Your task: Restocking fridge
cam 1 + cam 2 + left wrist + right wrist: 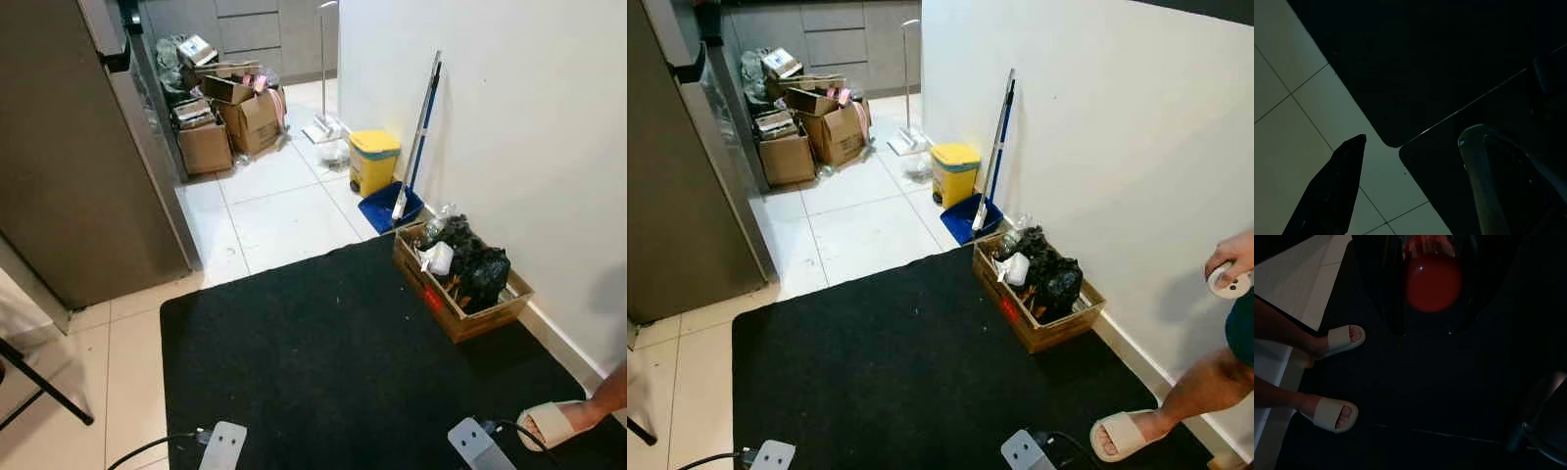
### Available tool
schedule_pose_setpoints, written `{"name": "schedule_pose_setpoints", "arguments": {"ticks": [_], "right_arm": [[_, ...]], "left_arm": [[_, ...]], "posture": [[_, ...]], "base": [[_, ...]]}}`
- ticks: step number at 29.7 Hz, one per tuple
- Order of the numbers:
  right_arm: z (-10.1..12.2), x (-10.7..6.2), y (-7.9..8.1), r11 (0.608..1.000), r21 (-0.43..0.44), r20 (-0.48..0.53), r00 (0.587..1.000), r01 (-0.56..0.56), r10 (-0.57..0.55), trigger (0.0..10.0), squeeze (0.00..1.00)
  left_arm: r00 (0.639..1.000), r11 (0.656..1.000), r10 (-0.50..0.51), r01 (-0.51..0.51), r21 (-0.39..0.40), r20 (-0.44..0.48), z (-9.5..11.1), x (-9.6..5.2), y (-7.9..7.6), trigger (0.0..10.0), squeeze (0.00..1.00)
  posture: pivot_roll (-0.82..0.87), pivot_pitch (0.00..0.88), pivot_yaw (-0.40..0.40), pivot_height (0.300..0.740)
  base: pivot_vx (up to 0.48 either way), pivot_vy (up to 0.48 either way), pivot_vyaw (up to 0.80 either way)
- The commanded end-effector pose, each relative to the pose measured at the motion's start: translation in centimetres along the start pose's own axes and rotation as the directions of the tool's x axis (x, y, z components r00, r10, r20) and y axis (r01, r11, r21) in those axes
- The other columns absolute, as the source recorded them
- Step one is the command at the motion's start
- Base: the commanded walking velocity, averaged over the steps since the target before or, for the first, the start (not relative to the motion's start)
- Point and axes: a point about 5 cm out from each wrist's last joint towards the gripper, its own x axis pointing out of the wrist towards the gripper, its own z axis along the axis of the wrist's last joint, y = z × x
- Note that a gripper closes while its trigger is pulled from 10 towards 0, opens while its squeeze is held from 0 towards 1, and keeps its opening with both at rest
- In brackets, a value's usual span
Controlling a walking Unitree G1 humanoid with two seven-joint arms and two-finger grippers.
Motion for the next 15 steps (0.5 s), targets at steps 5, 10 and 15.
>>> {"name": "schedule_pose_setpoints", "arguments": {"ticks": [5, 10, 15], "right_arm": [[-0.06, 0.0, -0.02, 1.0, 0.005, 0.004, 1.0, 0.003, -0.003, 10.0, 0.0], [-0.25, -0.01, 0.09, 1.0, 0.008, 0.003, 1.0, -0.003, 0.003, 10.0, 0.0], [-0.3, -0.01, 0.11, 1.0, 0.01, 0.002, 1.0, -0.003, 0.003, 10.0, 0.0]], "left_arm": [[1.0, 1.0, -0.017, 0.017, 0.021, -0.013, -0.27, -0.01, -0.32, 10.0, 0.0], [1.0, 0.999, -0.026, 0.026, 0.029, -0.013, -0.28, -0.01, -0.43, 10.0, 0.0], [1.0, 0.999, -0.027, 0.027, 0.029, -0.013, -0.28, 0.0, -0.47, 10.0, 0.0]], "posture": [[-0.01, 0.0, -0.015, 0.74], [-0.01, 0.0, -0.015, 0.74], [-0.01, 0.0, -0.016, 0.74]], "base": [[0.368, 0.0, 0.0], [0.385, 0.0, 0.0], [0.391, 0.0, 0.0]]}}
